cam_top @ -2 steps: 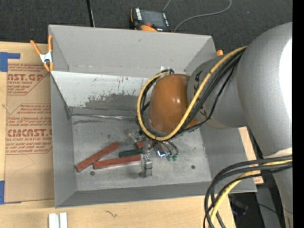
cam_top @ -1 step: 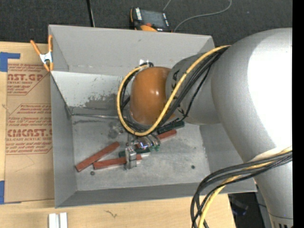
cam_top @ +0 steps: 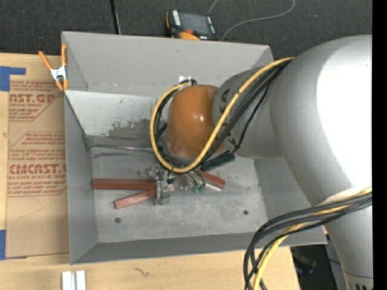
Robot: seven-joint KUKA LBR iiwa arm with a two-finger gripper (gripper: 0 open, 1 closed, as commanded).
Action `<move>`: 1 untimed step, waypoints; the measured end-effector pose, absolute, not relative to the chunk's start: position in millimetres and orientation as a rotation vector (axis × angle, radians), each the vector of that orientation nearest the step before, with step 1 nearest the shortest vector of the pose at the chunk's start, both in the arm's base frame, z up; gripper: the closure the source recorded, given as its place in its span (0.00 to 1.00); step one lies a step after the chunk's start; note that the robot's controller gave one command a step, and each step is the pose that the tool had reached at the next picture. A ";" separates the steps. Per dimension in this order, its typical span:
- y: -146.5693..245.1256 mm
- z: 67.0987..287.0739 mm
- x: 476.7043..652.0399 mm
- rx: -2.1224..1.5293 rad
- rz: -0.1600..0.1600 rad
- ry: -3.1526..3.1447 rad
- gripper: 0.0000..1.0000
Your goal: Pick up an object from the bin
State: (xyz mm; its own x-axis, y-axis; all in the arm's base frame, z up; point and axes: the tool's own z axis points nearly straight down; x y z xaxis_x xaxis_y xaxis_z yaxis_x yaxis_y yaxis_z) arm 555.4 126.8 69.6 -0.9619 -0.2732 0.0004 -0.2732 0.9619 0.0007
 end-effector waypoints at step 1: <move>127.0 215.9 591.5 0.627 -0.001 -3.092 1.00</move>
Offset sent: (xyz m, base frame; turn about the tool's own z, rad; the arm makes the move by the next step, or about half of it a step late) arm 0.0332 -0.0009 0.1408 -0.1233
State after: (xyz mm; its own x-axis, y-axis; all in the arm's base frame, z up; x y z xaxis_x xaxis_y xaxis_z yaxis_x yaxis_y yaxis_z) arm 591.5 127.0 215.9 -0.9210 -0.3894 -0.0128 -0.3894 0.9211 -0.0022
